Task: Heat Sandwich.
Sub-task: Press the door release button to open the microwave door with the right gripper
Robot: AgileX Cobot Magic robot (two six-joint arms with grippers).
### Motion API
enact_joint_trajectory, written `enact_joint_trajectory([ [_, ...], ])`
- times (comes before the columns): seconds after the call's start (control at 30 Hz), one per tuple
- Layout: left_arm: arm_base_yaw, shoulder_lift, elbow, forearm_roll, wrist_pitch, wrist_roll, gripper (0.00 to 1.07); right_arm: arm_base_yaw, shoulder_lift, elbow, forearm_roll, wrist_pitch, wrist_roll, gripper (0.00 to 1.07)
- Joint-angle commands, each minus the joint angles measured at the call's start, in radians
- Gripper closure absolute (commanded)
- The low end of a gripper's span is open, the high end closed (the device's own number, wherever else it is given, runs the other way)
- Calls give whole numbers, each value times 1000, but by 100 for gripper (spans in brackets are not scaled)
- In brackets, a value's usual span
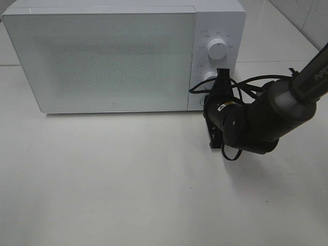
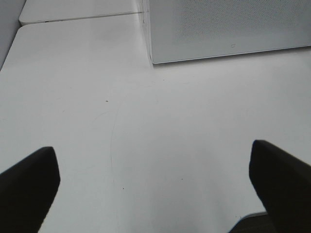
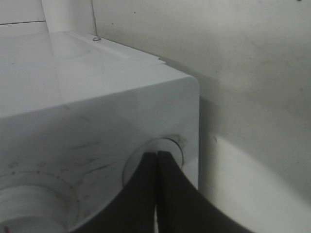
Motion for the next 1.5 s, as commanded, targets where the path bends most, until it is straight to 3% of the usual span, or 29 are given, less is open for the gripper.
enact_joint_trajectory([
  [0.03,3,-15,2,-9,-12,-8,7,-3,13,-23,-6,-8,-18,107],
  [0.8,3,-15,2,-9,-12,-7,7,-3,16,-65,-9,-157,-47,107],
  [0.97,3,-15,2,-9,-12,-7,7,-3,19,-86,38,-168,-56,107],
  [1.27,3,-15,2,-9,-12,-7,7,-3,71,-229,86,-315,-144,107],
  [1.5,3,-15,2,-9,-12,-7,7,-3,71,-251,86,-291,-175,107],
])
